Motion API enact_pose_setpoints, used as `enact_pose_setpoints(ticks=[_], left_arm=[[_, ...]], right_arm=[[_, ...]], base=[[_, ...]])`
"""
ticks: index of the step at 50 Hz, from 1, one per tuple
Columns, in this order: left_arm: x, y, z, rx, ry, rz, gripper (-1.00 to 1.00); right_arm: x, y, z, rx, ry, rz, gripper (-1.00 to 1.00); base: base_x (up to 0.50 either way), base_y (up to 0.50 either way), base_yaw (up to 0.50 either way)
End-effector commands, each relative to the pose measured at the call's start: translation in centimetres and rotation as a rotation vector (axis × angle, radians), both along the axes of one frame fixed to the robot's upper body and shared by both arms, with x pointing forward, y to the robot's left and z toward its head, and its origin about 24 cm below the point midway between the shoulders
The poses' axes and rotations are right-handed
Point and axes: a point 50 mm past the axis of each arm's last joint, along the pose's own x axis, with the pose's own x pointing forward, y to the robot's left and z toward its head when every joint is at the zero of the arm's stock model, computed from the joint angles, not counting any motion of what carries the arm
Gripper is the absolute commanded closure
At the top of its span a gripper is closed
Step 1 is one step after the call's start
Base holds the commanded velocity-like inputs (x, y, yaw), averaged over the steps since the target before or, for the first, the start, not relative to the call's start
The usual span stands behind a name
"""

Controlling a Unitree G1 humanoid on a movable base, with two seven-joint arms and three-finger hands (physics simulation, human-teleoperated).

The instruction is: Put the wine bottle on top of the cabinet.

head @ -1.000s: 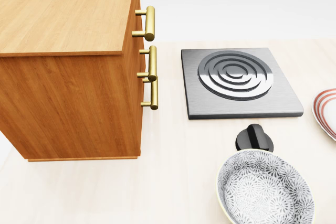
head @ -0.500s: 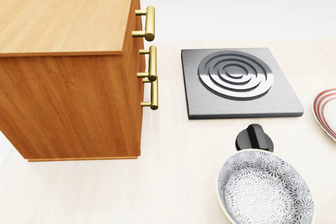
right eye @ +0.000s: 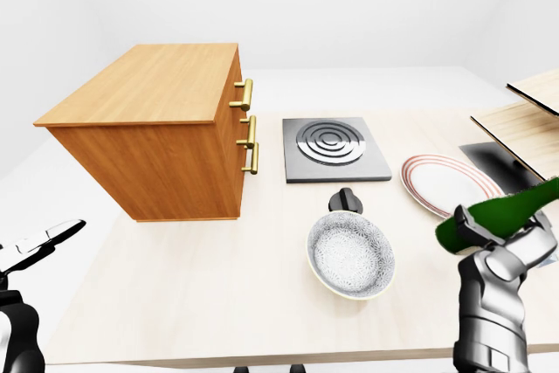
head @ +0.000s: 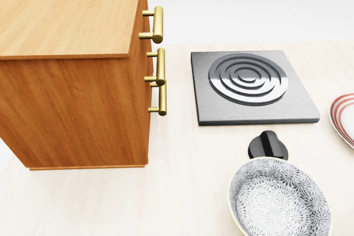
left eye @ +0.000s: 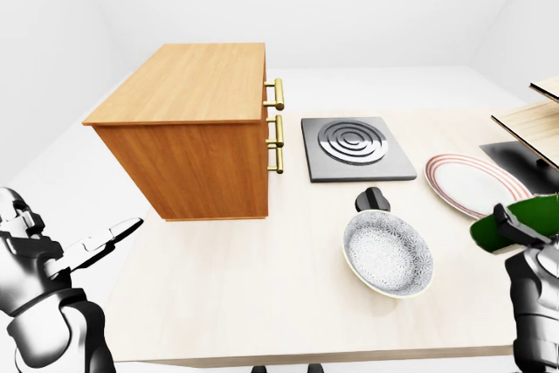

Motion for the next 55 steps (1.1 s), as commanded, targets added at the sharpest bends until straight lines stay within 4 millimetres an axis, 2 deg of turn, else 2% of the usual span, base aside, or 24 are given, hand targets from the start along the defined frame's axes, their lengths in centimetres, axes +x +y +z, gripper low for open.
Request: enact_pose_setpoints(ticks=[1,3,4,7,13,16,18,20,21,26,32,33,42,48,55], left_arm=[[-0.1,0.0,0.0,-0.001,0.000,0.000,-1.00],[0.0,0.0,0.0,0.000,-0.001,0.000,-1.00],[0.0,0.0,0.0,0.000,-0.001,0.000,-1.00],[0.0,0.0,0.0,0.000,0.000,-0.001,-1.00],[-0.1,-0.1,0.2,0.006,-0.010,-0.001,-1.00],[0.0,-0.1,-0.1,0.000,0.002,-0.003,-1.00],[0.0,-0.1,-0.1,-0.002,0.002,-0.004,-1.00],[-0.1,-0.1,0.2,0.003,-0.007,-0.003,-1.00],[-0.1,-0.1,0.3,0.005,-0.013,-0.003,-1.00],[-0.3,0.0,0.2,0.001,-0.012,-0.003,-1.00],[-0.4,0.1,0.4,0.003,-0.023,0.002,-1.00],[-0.4,0.2,0.3,-0.001,-0.018,0.003,-1.00],[-0.5,0.4,0.5,0.000,-0.029,0.007,-1.00],[-0.5,0.4,0.6,-0.002,-0.032,0.008,-1.00],[-0.6,0.4,0.6,-0.001,-0.034,0.008,-1.00]], right_arm=[[-1.2,2.1,12.3,-0.384,-0.381,0.042,0.87],[-1.3,2.9,14.4,-0.442,-0.457,0.054,0.87],[-1.3,3.0,14.5,-0.445,-0.461,0.049,0.87],[-1.1,4.3,17.3,-0.498,-0.579,0.085,0.87],[0.1,6.6,21.6,-0.598,-0.709,0.159,0.88],[1.4,7.4,22.8,-0.608,-0.731,0.192,0.88],[2.5,8.5,24.8,-0.643,-0.768,0.229,0.88],[2.9,8.9,25.4,-0.655,-0.780,0.234,0.88],[3.8,9.7,26.5,-0.655,-0.800,0.261,0.88],[6.8,11.6,28.5,-0.672,-0.782,0.344,0.89],[9.1,14.2,31.7,-0.712,-0.782,0.451,0.89],[9.5,15.2,32.7,-0.762,-0.765,0.478,1.00],[12.4,17.7,35.7,-0.760,-0.689,0.561,1.00],[14.7,18.5,35.4,-0.657,-0.605,0.629,1.00],[16.6,20.6,35.9,-0.542,-0.540,0.742,1.00]], base=[[0.00,0.00,0.00],[0.00,0.00,0.00],[0.00,0.00,0.00],[0.00,0.00,0.00],[0.00,0.00,0.00],[0.00,0.00,0.00],[0.00,0.00,0.00],[0.00,0.00,0.00],[0.00,0.00,0.00],[0.00,0.00,0.00],[0.00,0.00,0.00],[0.00,0.00,0.00],[0.00,0.00,0.00],[0.00,0.00,0.00],[0.00,0.00,0.00]])
